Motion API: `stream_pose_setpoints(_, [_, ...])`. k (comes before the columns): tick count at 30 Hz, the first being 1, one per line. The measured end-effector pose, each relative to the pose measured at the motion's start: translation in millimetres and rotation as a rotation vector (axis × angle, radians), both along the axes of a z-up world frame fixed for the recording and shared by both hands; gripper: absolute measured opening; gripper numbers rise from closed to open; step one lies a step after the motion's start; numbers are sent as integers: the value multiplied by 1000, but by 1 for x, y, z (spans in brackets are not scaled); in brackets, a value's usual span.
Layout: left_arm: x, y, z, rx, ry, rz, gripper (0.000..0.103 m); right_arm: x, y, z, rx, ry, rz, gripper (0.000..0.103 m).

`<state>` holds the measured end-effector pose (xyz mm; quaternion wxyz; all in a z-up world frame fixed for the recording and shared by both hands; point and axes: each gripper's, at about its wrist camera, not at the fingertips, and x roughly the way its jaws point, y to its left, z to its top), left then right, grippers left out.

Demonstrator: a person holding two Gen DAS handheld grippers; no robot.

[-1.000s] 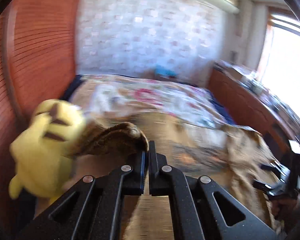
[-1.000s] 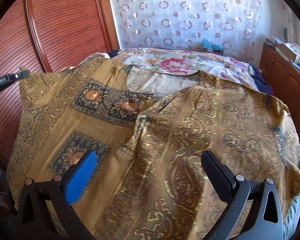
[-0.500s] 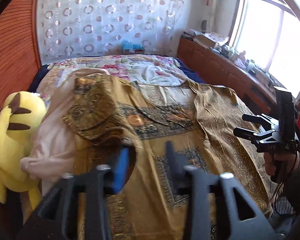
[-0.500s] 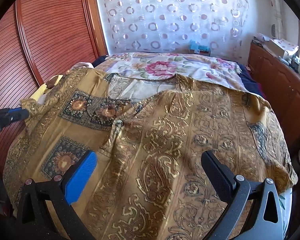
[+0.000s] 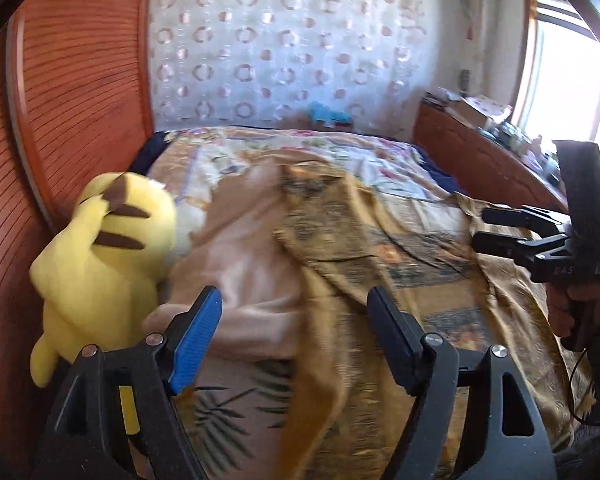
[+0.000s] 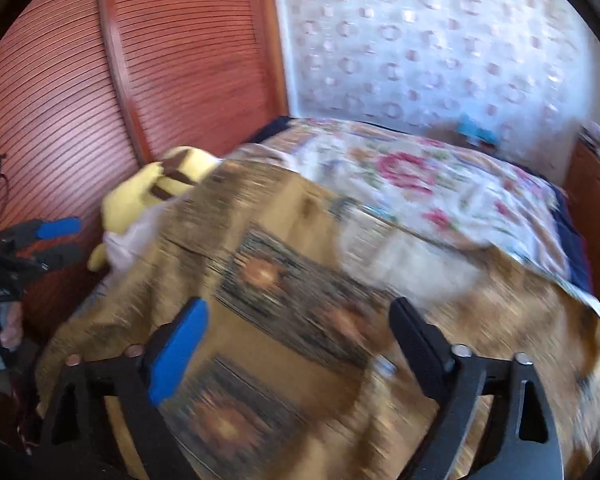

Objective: Fold small clothes

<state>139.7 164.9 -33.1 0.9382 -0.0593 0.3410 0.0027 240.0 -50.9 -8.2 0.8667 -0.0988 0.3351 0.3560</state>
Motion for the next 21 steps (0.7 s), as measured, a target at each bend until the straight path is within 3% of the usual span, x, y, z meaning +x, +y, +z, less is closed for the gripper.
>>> stream_pose_setpoints(4, [-4,25,-10,-4,12,70,76,15,53,-10,13,29,107,72])
stream_pose_setpoints(11, [-6,45,-22,-11,22,125,76,38,131,-44,-27,72,244,65])
stream_pose_setpoints(15, [-2,47,-26,-9,25,123,76,51,153,-62,-106,57,252,43])
stream_pose_setpoints(16, [-2,48,-25,-10,24,122,76,54,154,-67,-125,51,249,26])
stream_pose_setpoints(17, [-1,47,-25,-9,22,119,76,60,155,-68,-141,52,244,16])
stream_pose_setpoints(21, [5,41,-25,-9,13,100,76,60,145,-53,-96,45,213,9])
